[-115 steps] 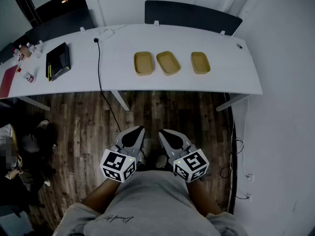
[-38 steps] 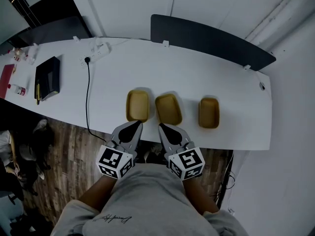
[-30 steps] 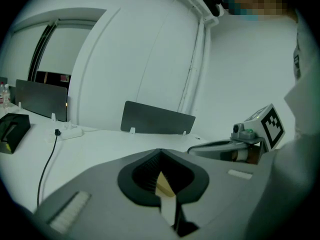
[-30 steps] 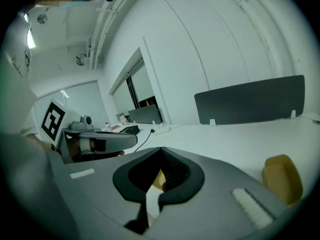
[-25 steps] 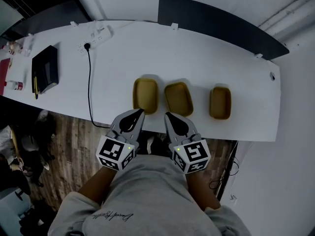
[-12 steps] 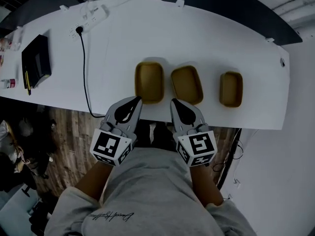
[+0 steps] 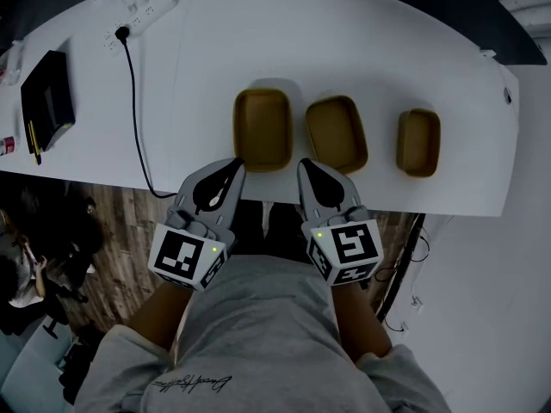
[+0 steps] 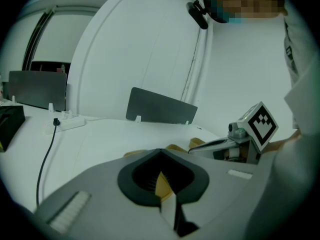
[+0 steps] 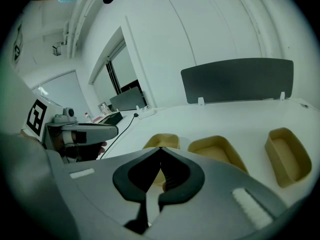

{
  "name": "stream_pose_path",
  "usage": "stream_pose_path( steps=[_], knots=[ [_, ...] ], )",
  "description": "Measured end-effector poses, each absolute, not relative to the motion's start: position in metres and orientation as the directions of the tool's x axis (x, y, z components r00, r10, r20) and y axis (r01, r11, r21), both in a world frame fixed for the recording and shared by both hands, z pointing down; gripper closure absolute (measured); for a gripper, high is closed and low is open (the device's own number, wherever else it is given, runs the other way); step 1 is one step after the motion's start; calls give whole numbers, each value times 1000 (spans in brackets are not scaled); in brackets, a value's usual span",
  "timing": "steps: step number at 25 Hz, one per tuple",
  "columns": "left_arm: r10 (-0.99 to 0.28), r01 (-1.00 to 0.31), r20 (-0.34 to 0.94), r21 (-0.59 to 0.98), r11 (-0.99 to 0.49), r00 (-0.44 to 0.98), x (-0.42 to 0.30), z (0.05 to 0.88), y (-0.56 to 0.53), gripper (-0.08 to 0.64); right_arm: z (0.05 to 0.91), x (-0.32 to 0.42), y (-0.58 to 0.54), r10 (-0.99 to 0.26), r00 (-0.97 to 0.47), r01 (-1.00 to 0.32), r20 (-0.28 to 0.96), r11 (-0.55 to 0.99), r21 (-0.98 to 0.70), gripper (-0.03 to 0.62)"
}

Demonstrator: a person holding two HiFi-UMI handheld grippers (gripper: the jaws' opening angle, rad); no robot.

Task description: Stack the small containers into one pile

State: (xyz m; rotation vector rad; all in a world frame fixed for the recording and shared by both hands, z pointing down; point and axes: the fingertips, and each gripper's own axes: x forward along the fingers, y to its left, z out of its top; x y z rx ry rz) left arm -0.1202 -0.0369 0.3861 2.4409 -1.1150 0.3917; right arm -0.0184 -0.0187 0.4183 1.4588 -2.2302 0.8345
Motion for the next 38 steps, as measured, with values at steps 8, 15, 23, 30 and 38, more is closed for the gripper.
stream_pose_path(
  steps=[8, 15, 23, 30, 38],
  knots=[
    [-634, -770, 444, 276, -576, 633, -130, 405, -39, 558, 453, -20, -24, -679, -356, -933, 643, 225, -280, 537],
    [-604, -765, 477, 309, -565, 639, -137, 425, -38, 558, 483, -23, -31, -645, -313, -948, 697, 162, -276, 521],
    [-586, -760, 491, 323, -565, 644, -141, 436, -37, 558, 504, -25, -34, -614, -274, -959, 740, 116, -259, 512],
    [-573, -754, 499, 334, -565, 650, -146, 442, -35, 558, 516, -25, -38, -599, -242, -966, 763, 75, -247, 511],
    [-569, -757, 507, 338, -559, 647, -152, 446, -34, 558, 522, -23, -39, -589, -206, -973, 781, 40, -226, 558]
  ],
)
